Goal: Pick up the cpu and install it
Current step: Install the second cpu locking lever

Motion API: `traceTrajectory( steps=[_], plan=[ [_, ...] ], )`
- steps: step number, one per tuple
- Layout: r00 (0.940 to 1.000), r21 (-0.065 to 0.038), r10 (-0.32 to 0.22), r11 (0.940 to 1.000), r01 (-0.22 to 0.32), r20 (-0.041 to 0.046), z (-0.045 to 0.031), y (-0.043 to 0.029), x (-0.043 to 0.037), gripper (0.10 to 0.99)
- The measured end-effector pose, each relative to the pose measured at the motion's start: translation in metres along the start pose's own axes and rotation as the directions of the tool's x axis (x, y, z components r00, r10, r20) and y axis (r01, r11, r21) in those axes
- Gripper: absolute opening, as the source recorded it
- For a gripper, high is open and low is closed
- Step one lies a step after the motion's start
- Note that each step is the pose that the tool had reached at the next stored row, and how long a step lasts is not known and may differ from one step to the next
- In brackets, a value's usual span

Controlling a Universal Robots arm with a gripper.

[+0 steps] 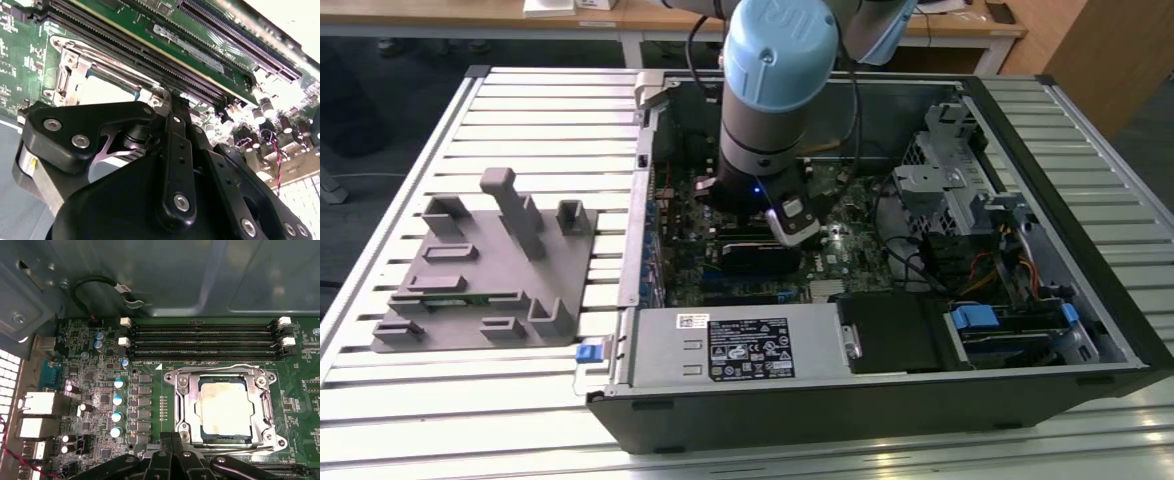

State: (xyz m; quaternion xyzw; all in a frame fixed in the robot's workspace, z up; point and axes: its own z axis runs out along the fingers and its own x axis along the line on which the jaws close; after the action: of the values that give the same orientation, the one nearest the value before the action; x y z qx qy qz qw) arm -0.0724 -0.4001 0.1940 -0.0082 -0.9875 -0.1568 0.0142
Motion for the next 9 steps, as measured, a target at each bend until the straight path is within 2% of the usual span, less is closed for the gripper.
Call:
traceTrajectory(
  steps=[9],
  plan=[
    [1.0000,-0.007,0.000,1.0000,0.000,-0.0004,-0.0189,0.0063,0.0007,0.106]
  ],
)
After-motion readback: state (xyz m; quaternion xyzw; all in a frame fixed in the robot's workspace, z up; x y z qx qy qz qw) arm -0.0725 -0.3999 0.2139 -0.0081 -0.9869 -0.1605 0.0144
